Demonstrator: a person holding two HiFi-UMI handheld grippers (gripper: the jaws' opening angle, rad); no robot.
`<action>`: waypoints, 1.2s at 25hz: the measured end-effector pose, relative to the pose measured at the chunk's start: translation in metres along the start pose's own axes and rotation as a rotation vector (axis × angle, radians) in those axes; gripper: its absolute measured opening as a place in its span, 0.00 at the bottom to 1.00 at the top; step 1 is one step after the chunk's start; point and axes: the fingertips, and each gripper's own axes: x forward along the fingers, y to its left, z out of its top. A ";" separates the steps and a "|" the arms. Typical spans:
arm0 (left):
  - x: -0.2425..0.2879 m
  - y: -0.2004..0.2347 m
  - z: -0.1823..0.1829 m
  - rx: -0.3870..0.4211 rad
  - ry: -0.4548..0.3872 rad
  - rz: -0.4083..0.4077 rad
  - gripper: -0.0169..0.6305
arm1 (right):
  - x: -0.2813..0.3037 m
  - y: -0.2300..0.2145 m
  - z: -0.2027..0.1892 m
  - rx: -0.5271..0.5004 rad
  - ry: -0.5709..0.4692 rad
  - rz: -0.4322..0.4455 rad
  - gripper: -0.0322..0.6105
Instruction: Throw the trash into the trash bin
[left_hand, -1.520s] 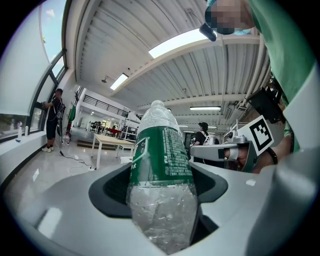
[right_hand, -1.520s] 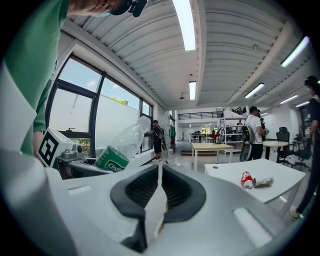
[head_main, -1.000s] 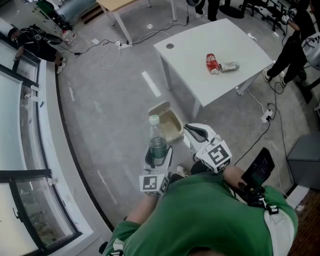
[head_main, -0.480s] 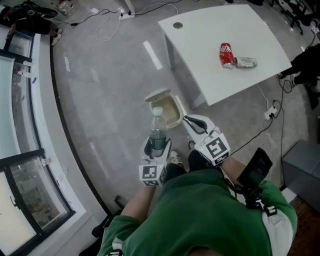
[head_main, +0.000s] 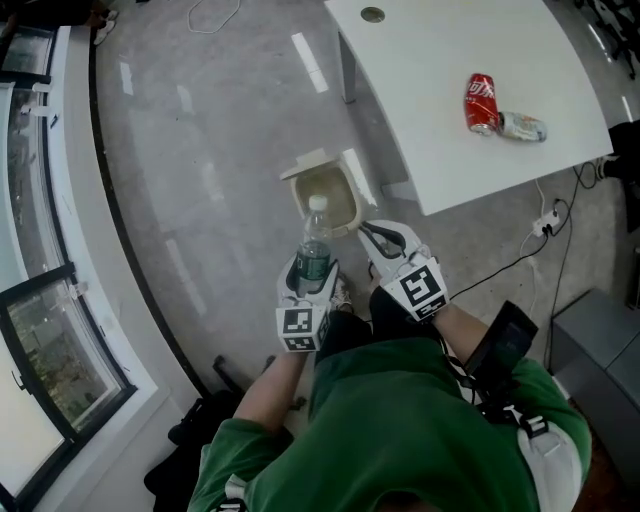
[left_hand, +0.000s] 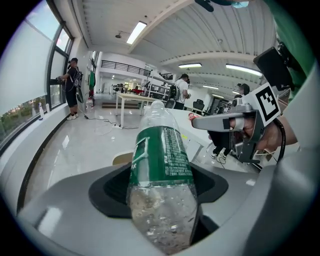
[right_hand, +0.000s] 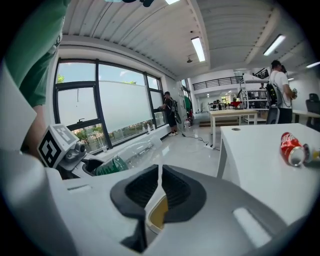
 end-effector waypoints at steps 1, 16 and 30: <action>0.006 0.000 -0.002 -0.006 0.007 0.012 0.55 | 0.004 -0.003 -0.005 -0.004 0.009 0.010 0.09; 0.085 0.043 -0.084 -0.047 0.138 0.022 0.55 | 0.094 -0.014 -0.105 -0.027 0.172 0.079 0.09; 0.173 0.095 -0.187 -0.007 0.386 0.052 0.55 | 0.163 -0.040 -0.216 -0.017 0.311 0.057 0.09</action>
